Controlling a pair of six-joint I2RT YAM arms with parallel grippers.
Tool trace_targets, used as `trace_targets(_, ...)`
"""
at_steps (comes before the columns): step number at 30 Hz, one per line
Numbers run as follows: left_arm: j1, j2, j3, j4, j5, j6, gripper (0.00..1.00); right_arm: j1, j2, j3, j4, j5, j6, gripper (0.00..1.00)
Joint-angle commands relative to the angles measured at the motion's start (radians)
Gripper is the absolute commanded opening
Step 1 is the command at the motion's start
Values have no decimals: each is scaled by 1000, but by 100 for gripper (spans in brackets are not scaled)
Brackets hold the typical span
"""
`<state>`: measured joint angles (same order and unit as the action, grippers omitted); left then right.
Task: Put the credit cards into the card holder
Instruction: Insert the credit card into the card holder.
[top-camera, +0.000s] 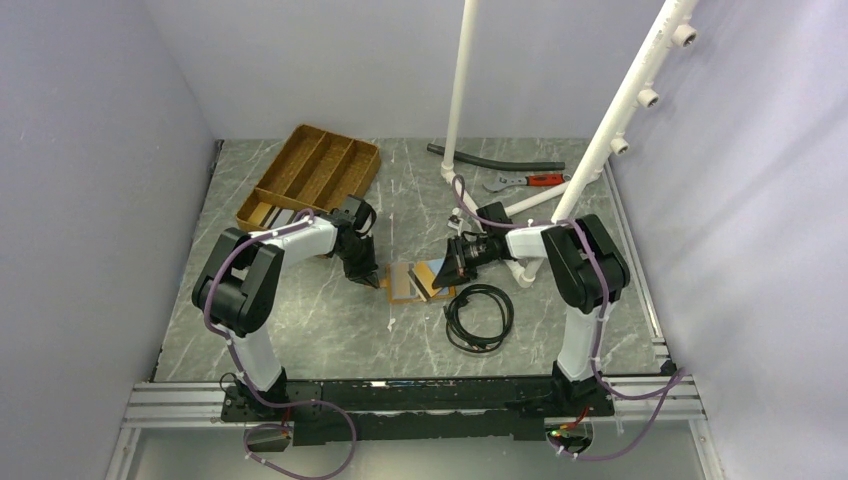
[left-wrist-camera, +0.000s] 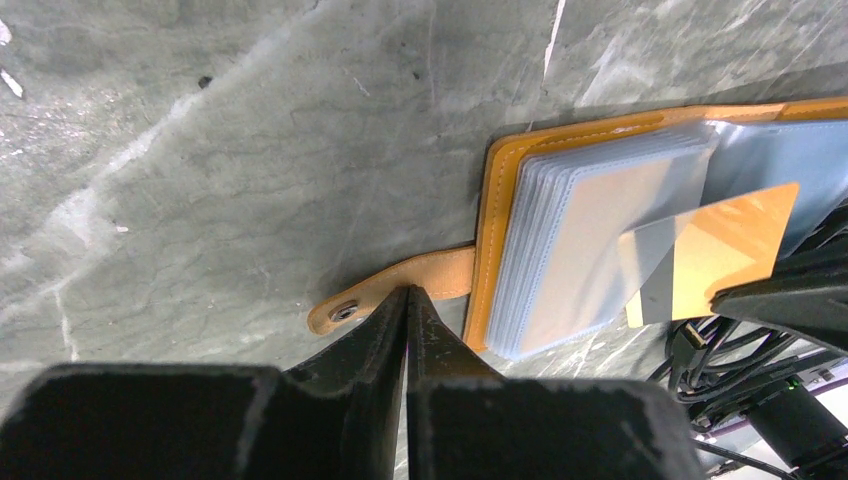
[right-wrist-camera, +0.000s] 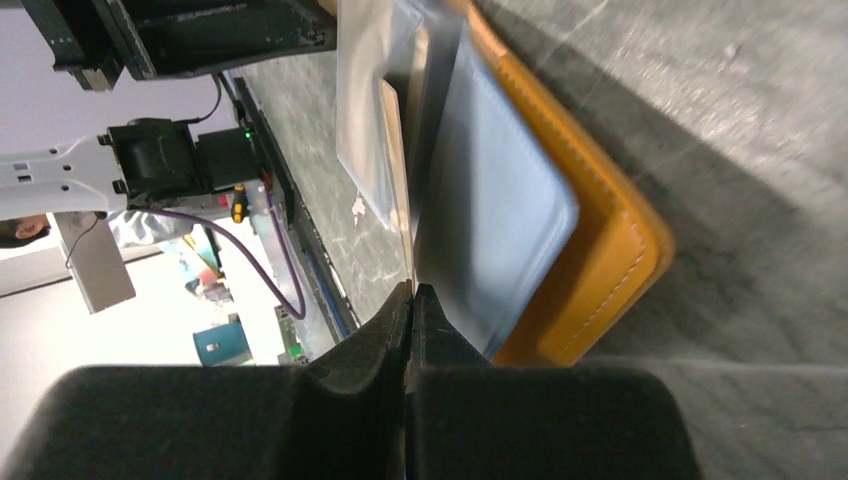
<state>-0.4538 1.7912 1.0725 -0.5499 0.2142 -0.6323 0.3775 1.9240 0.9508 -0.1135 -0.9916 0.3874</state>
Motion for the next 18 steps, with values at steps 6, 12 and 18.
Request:
trace_targets(6, 7, 34, -66, 22, -115, 46, 12, -12, 72, 54, 147, -15, 64, 0)
trace_targets(12, 7, 36, -81, 40, -104, 42, 11, -12, 87, 56, 181, -13, 69, 0)
trace_targets(18, 7, 33, -87, 49, -94, 37, 11, -13, 96, 14, 296, -8, 137, 0)
